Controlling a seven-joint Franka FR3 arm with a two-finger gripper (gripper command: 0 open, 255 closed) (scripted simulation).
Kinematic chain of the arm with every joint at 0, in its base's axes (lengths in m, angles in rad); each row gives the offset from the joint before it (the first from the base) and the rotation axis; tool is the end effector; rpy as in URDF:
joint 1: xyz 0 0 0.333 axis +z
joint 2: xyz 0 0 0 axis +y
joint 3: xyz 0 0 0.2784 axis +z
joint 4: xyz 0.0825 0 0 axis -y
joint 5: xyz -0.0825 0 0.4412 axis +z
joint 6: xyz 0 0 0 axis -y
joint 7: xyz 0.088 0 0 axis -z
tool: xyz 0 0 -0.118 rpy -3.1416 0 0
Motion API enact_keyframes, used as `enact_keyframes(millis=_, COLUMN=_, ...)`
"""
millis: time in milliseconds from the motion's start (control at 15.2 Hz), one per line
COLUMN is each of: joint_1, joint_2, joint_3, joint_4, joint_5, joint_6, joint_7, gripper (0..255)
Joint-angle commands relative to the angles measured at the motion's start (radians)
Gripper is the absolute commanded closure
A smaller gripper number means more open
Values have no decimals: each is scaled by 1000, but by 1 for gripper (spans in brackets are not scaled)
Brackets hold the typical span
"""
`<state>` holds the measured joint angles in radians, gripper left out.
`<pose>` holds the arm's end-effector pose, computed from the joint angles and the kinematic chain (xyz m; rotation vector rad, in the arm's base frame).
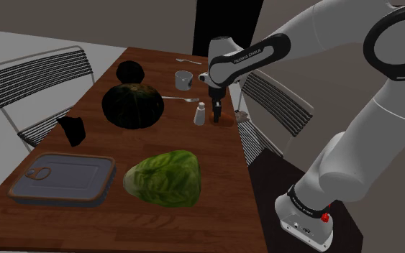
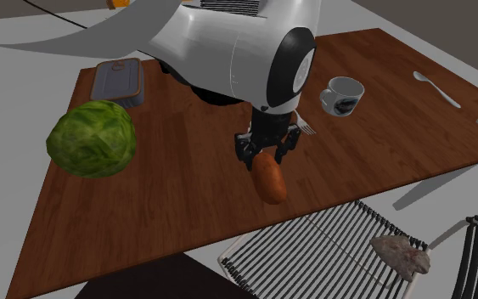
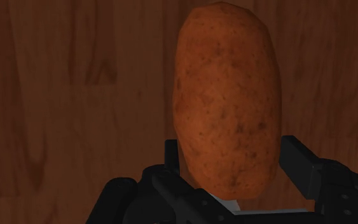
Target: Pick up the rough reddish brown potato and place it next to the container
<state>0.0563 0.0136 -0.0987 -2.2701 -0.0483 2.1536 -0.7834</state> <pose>0.5454 -0.0257 0.2558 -2.8905 -1.1715 0.2110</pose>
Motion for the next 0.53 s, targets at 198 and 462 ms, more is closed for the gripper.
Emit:
enact_keyframes(millis=198, joint_1=0, joint_2=1, joint_3=0, joint_4=0, joint_5=0, joint_6=-1, joint_7=0, gripper=255)
enact_keyframes(millis=462, joint_1=0, joint_2=-15, joint_3=0, joint_4=10, joint_5=-1, joint_6=-27, joint_7=0, gripper=255)
